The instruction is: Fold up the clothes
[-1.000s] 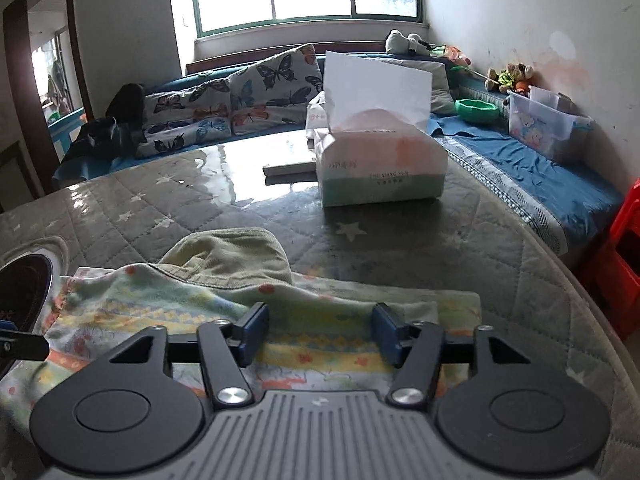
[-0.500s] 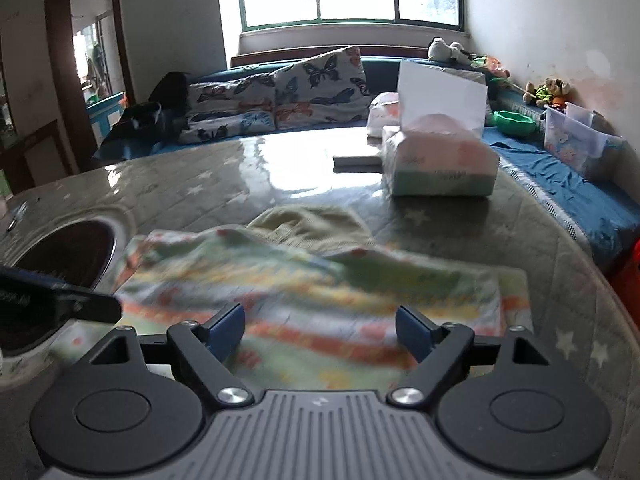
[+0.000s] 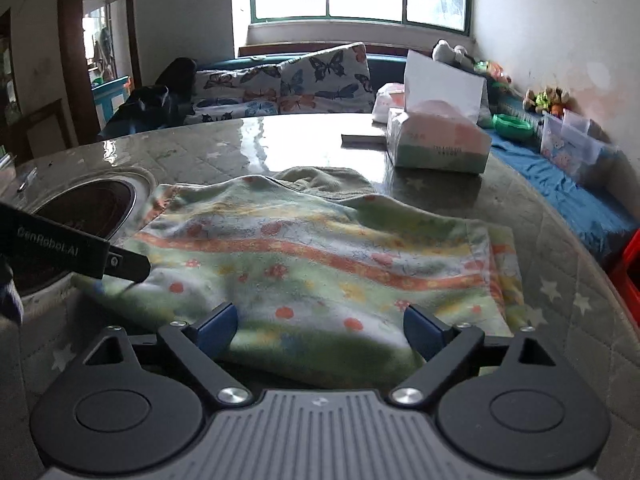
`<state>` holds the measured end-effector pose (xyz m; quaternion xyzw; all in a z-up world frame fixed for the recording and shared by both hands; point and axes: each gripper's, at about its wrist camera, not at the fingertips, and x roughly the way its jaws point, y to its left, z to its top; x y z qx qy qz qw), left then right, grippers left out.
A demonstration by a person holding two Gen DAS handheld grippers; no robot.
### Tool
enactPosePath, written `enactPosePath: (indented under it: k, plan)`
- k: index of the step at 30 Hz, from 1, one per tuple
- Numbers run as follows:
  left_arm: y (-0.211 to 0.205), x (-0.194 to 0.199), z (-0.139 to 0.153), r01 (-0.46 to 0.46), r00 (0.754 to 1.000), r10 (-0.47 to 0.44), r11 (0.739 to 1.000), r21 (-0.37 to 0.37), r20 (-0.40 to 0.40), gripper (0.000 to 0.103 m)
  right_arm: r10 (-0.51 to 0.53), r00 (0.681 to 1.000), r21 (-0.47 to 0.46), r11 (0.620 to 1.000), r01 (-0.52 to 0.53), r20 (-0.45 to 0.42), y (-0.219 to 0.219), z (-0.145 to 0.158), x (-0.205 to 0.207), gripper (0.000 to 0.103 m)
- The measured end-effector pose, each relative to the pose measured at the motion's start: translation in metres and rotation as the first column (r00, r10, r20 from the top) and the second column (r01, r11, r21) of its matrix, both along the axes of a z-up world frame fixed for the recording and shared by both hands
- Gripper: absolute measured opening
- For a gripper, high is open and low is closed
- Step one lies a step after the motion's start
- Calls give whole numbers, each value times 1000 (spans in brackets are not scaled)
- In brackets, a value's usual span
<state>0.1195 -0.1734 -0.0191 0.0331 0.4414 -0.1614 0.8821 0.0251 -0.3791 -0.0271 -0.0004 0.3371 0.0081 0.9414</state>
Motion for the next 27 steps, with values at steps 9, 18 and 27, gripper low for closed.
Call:
enactPosePath:
  k: [9,18,27]
  plan:
    - [6,-3,-3,-12,1000,12,1000,-6,-8,103,-79,997,-25,997,79,-5,-15,0,-1,96]
    - [10,-3,-3,-22,1000,22,1000,-13,-15,103,-17,999,-62,998,20,46,-7,16,36,101]
    - [13,-3,-5,-26,999,26,999,-29,-26,103,11,1000,-77,997,-11,-7,1,5,76,103]
